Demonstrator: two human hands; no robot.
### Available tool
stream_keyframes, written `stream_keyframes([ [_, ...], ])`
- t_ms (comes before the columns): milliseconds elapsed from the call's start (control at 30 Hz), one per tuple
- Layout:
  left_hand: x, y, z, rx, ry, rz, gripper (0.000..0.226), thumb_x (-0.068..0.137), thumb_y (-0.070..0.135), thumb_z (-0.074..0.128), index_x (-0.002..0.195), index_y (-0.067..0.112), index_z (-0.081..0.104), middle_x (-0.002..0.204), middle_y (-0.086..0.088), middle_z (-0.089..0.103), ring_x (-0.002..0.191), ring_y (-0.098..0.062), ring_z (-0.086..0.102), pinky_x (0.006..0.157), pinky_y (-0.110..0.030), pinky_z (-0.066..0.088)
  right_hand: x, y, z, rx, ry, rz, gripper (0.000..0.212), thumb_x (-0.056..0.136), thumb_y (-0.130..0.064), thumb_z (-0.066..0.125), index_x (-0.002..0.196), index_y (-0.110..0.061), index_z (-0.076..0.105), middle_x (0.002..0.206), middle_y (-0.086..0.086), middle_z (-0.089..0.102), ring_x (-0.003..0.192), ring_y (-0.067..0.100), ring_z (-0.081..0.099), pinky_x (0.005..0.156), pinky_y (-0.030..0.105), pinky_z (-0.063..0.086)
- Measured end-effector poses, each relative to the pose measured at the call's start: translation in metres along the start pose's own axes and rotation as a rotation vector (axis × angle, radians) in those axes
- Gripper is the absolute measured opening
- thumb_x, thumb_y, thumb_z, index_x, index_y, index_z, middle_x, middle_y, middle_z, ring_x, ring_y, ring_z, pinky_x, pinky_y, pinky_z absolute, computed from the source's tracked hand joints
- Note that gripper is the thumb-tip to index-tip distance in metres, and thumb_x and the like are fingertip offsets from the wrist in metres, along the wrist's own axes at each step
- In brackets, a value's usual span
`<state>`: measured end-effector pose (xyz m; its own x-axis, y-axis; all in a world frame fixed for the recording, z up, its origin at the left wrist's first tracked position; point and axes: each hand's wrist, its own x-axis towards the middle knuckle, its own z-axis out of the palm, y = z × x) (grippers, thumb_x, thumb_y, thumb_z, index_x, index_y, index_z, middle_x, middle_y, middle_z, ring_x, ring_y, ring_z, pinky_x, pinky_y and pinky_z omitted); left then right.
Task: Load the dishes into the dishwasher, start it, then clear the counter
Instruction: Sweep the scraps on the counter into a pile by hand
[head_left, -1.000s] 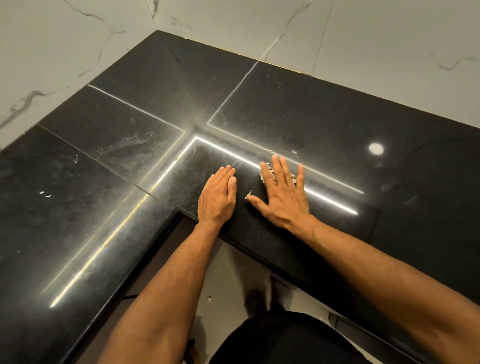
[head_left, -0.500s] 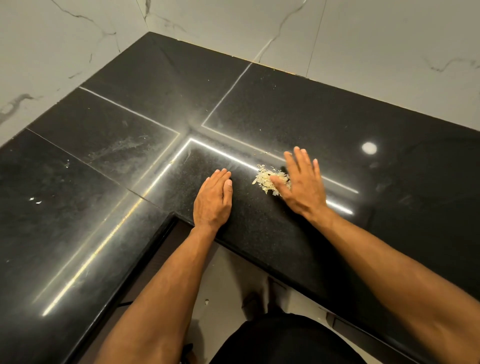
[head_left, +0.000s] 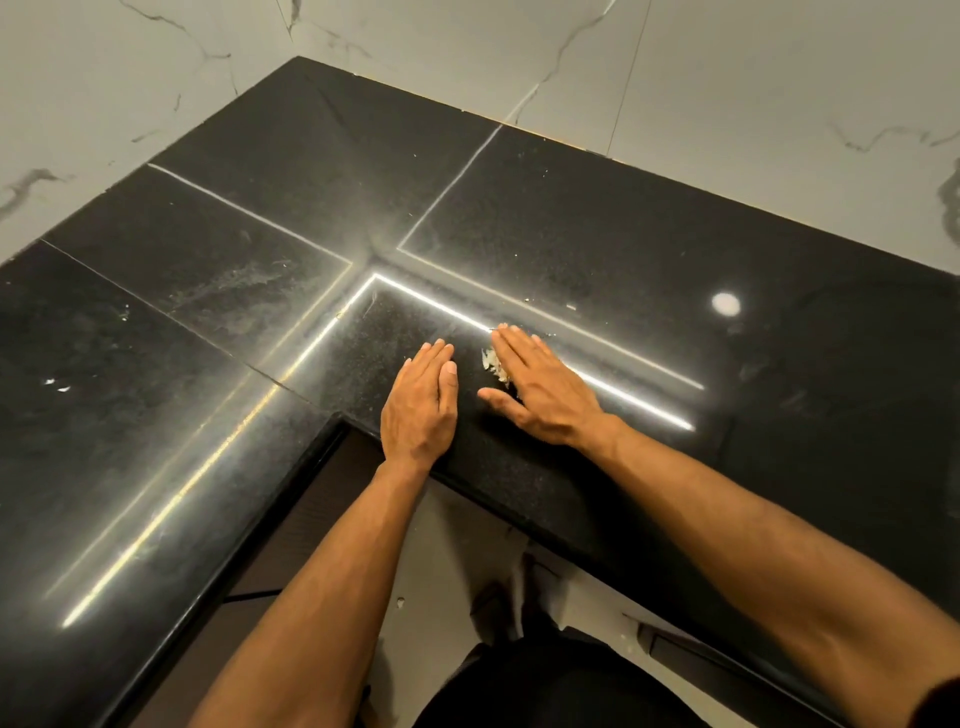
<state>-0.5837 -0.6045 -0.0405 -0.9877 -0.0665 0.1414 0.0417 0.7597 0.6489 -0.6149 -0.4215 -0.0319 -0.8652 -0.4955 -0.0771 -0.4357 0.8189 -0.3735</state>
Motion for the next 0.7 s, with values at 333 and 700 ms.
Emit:
stream_keyframes([
  [333, -0.067, 0.001, 0.026, 0.033, 0.261, -0.127, 0.055, 0.1, 0.037, 0.023, 0.147, 0.011, 0.038, 0.155, 0.001, 0.031, 0.146, -0.012, 0.018, 0.121, -0.035, 0.004, 0.022, 0.021, -0.016, -0.087, -0.09, -0.059, 0.1, 0.083, -0.079, 0.007, 0.156, -0.01, 0.005, 0.163, 0.01, 0.005, 0.151, 0.02, 0.0, 0.121, 0.033, -0.005],
  [700, -0.102, 0.027, 0.061, -0.867, 0.761, -0.705, 0.049, 0.106, 0.029, 0.028, 0.15, 0.008, 0.027, 0.156, -0.003, 0.03, 0.145, -0.011, 0.025, 0.119, -0.023, 0.016, 0.009, 0.01, -0.005, 0.137, -0.099, -0.326, 0.081, 0.093, -0.063, 0.028, 0.154, -0.011, 0.019, 0.163, 0.005, 0.011, 0.15, 0.015, 0.005, 0.122, 0.029, 0.0],
])
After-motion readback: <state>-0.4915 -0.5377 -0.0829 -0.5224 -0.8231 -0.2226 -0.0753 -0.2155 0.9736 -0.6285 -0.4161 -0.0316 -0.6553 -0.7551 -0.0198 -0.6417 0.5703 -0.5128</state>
